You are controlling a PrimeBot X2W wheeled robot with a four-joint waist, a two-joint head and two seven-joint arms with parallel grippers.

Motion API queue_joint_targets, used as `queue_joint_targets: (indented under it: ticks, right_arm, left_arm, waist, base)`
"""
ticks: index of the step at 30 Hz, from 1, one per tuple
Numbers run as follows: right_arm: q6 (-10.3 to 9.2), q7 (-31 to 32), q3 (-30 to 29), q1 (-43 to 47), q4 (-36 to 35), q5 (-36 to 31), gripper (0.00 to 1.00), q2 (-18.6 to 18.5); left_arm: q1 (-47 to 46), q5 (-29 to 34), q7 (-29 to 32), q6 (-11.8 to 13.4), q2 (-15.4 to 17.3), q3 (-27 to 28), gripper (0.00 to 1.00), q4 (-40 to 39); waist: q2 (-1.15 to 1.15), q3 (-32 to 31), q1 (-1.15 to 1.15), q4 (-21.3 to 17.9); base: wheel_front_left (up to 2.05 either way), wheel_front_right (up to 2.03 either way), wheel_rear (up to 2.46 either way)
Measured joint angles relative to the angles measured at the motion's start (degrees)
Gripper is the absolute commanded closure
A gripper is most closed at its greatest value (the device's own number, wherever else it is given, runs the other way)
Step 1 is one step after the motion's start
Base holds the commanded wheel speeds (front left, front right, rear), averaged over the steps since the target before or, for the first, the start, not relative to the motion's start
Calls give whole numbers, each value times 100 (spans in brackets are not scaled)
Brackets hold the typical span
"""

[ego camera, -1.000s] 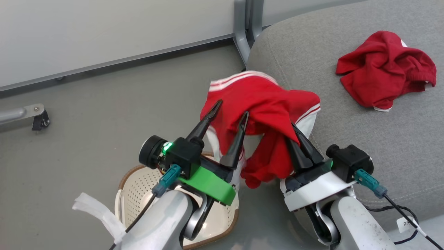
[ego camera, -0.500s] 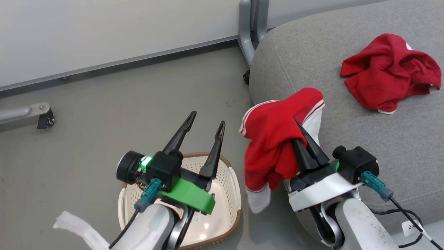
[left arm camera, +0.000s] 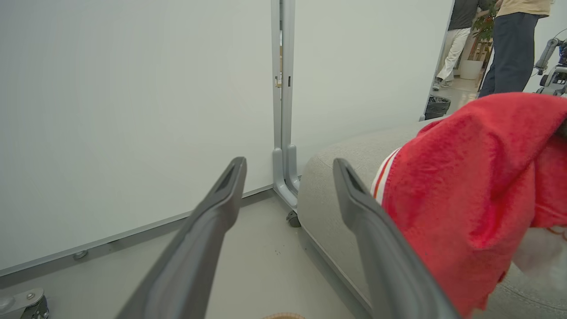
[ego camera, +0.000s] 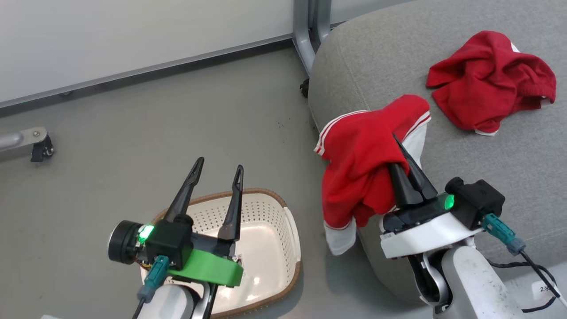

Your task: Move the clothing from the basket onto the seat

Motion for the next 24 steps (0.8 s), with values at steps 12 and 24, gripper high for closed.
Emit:
queue_joint_targets:
  ticks: [12, 24]
  right_arm:
    - [-1, 0, -392, 24, -762, 131, 100, 11]
    - [-1, 0, -644, 96, -1184, 528, 100, 34]
  left_arm:
    - [435, 704, -8, -349, -8, 626, 0, -337]
    - [409, 1069, -7, -554, 230, 883, 0, -158]
  waist:
    - [0, 375, 0, -733]
    - [0, 928, 0, -1744]
  base:
    - [0, 0, 0]
    - [0, 0, 0]
